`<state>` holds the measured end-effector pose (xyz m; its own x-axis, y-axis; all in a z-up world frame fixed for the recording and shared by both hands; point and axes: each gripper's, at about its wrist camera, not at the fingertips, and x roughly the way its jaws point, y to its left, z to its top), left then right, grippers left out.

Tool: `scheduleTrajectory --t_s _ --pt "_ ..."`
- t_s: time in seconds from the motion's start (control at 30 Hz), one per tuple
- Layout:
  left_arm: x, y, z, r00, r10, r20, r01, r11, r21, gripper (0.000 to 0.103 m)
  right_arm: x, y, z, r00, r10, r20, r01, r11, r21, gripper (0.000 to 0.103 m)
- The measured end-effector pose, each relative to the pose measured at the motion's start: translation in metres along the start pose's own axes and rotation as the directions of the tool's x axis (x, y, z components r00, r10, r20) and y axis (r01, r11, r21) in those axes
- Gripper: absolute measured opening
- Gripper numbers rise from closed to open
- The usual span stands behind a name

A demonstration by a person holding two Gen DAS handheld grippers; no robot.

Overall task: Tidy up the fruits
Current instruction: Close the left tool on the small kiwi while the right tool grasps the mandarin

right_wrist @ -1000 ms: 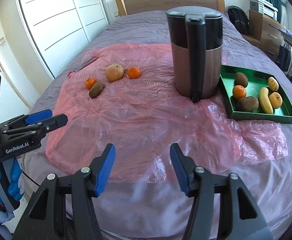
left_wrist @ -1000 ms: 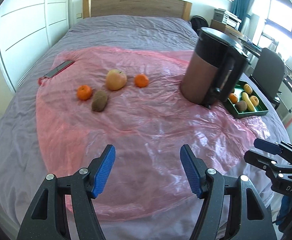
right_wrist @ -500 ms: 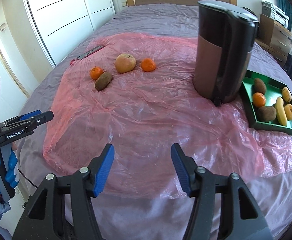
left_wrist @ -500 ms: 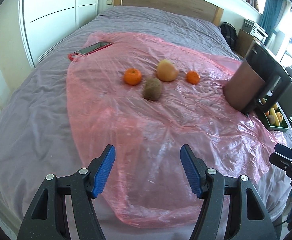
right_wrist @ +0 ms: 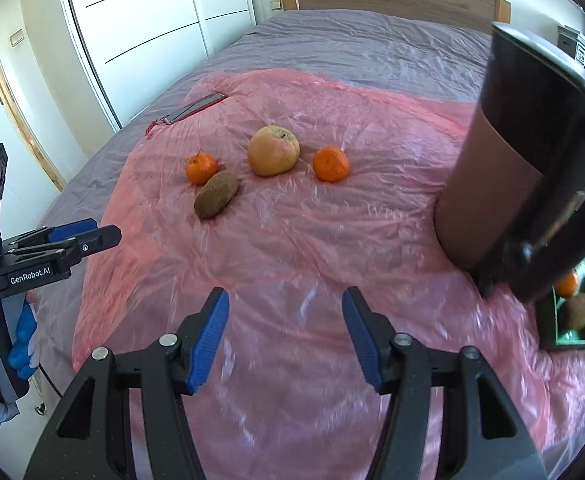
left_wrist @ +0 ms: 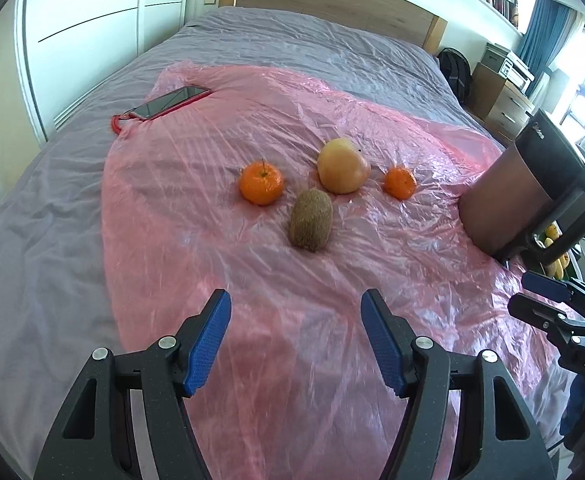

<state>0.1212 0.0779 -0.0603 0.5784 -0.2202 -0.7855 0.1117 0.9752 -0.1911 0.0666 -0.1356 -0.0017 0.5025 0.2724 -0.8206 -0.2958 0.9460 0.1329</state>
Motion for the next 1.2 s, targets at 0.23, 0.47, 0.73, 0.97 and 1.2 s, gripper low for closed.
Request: scheduleTrajectory --t_s 0.23,0.47,0.73,0.97,1.2 --pt "0.044 -0.009 0.024 1.0 -0.01 -0.028 0.011 1.0 0.025 0.062 0.035 -0.017 0.03 1.0 0.008 0.011 -0.008 1.0 0.009 0.092" --pt "0.085 -0.016 0.037 0.998 -0.006 -0.055 0.008 0.999 0.034 0.062 0.072 -0.032 0.071 0.999 -0.018 0.051 0.017 1.0 0.007 0.092" --pt "0.114 -0.012 0.043 0.997 0.011 -0.074 -0.009 1.0 0.03 0.062 0.119 -0.036 0.097 0.997 -0.05 0.064 0.051 0.999 -0.009 0.092" --pt "0.129 -0.01 0.043 0.996 0.005 -0.083 -0.003 1.0 0.029 0.062 0.153 -0.044 0.105 0.997 -0.071 0.035 0.072 0.997 -0.008 0.092" --pt "0.136 -0.01 0.047 0.997 0.0 -0.081 0.003 0.999 0.045 0.062 0.171 -0.042 0.105 0.997 -0.077 0.024 0.078 0.996 -0.037 0.088"
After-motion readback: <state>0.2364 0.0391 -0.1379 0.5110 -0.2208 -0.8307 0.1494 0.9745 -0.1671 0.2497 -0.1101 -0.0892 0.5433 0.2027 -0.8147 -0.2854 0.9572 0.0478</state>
